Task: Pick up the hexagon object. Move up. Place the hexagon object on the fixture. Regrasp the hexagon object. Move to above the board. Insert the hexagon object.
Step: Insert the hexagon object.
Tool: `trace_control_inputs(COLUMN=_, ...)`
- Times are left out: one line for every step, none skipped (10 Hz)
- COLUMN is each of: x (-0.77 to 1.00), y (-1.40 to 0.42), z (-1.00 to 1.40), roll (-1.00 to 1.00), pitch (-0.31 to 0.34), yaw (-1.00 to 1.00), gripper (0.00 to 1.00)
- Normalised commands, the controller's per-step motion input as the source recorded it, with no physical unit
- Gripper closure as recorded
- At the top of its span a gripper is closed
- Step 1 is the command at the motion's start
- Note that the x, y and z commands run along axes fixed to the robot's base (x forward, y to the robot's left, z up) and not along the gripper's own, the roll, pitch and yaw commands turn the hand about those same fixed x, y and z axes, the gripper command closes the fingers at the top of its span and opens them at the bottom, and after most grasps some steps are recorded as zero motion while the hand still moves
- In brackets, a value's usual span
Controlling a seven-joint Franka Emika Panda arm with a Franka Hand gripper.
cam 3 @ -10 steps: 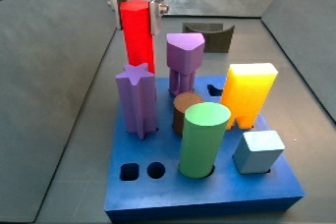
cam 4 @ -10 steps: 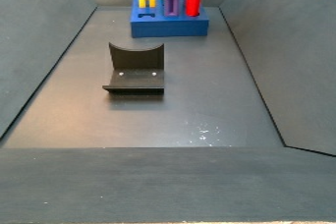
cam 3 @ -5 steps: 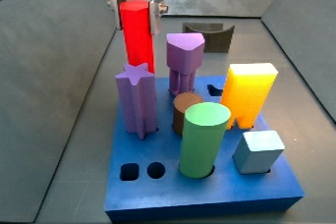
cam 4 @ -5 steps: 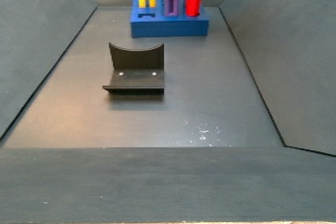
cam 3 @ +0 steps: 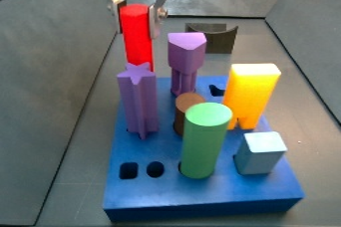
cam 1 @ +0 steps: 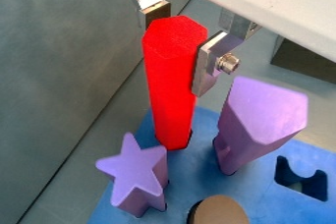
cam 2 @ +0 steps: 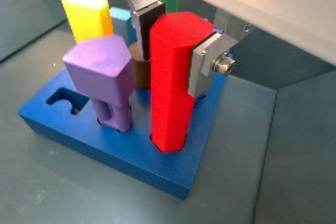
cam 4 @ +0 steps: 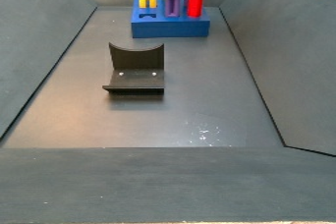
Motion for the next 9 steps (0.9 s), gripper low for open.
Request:
trace_control_inputs(x=-0.12, y=0.06, z=-0.22, roll=0.06, pitch=0.0, yaw=0.0, gripper=1.0)
trace_control_inputs(x=0.0, y=0.0, z=-0.79, roll=0.12, pitch=-0.054, yaw=0.0, gripper=1.0)
trace_control_inputs(x=0.0, y=0.0, z=-0.97, roll=0.1, pitch=-0.094, yaw=0.0, gripper=1.0)
trace_control_inputs(x=0.09, y=0.0, z=-0.93, roll=0.08, pitch=-0.061, yaw=-0.02, gripper=1.0)
trace_control_inputs(x=0.19, y=0.0, z=-1.0, roll=0.13, pitch=-0.023, yaw=-0.05, gripper=1.0)
trace_control_inputs(x=0.21, y=0.0, z=-1.0, roll=0.12, pitch=0.0, yaw=-0.09, gripper=1.0)
trace_control_inputs(x=0.21, y=-0.03, z=-1.0, roll=0.11, pitch=0.0, yaw=-0.12, gripper=1.0)
trace_control_inputs(x=0.2, y=-0.05, z=-1.0, roll=0.09, pitch=-0.003, yaw=-0.13, gripper=1.0)
trace_control_inputs(x=0.2, y=-0.05, z=-1.0, roll=0.09, pitch=-0.003, yaw=-0.13, gripper=1.0)
